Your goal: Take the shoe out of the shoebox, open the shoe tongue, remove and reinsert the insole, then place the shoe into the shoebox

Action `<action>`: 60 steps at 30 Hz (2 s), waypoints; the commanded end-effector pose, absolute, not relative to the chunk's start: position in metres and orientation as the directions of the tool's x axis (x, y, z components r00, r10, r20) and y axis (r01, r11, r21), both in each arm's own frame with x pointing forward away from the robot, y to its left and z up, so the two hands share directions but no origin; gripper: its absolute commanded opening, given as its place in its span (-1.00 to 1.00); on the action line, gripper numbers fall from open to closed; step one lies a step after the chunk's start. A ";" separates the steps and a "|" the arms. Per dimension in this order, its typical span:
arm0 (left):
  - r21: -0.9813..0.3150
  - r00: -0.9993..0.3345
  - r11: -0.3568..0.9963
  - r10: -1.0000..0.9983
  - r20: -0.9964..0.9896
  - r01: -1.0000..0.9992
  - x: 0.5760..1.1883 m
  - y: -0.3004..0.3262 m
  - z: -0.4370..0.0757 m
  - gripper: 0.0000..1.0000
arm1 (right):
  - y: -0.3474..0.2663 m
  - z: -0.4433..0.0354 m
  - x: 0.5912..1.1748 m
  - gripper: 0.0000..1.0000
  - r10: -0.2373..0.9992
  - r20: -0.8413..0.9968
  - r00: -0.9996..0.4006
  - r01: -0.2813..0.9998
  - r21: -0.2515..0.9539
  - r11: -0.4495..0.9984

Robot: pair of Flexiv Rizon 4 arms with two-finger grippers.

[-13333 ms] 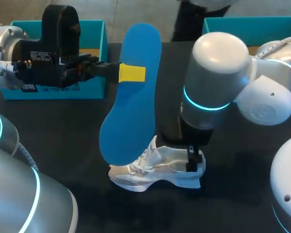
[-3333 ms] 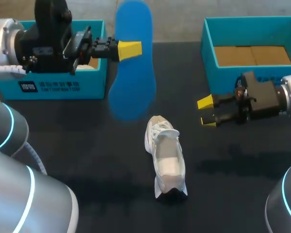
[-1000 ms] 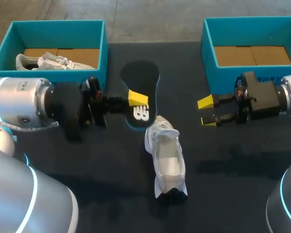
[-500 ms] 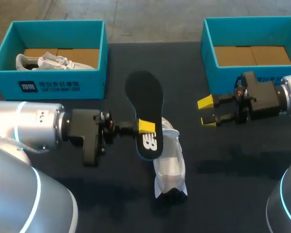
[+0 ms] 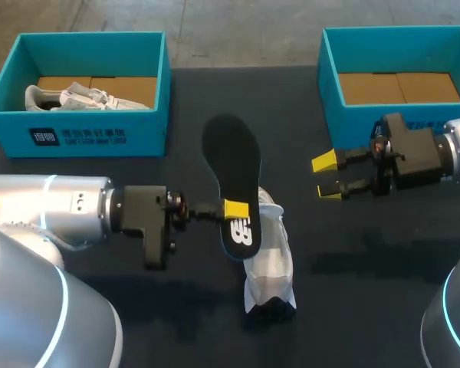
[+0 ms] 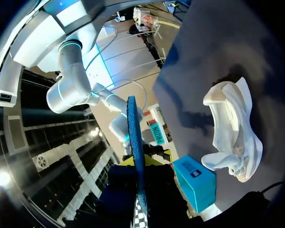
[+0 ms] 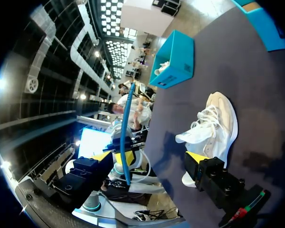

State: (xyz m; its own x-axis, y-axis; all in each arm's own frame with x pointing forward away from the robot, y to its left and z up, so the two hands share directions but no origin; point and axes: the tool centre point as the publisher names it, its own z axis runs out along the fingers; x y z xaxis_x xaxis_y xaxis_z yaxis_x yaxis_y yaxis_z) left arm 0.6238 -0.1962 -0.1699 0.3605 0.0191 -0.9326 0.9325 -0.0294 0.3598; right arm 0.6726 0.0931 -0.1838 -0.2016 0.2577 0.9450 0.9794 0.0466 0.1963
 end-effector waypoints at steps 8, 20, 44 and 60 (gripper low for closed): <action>0.359 0.360 -0.081 -0.005 -0.933 0.930 0.642 -0.210 -0.181 -1.00 | 0.094 -0.184 0.672 1.00 0.259 0.944 -0.203 0.979 0.198 0.043; 0.363 0.364 -0.090 -0.009 -0.931 0.927 0.643 -0.211 -0.186 -1.00 | 0.094 -0.184 0.672 1.00 0.259 0.944 -0.203 0.979 0.198 0.043; 0.363 0.364 -0.090 -0.009 -0.931 0.927 0.643 -0.211 -0.186 -1.00 | 0.094 -0.184 0.672 1.00 0.259 0.944 -0.203 0.979 0.198 0.043; 0.363 0.364 -0.090 -0.009 -0.931 0.927 0.643 -0.211 -0.186 -1.00 | 0.138 -0.172 0.690 1.00 0.265 0.948 -0.177 0.982 0.189 -0.022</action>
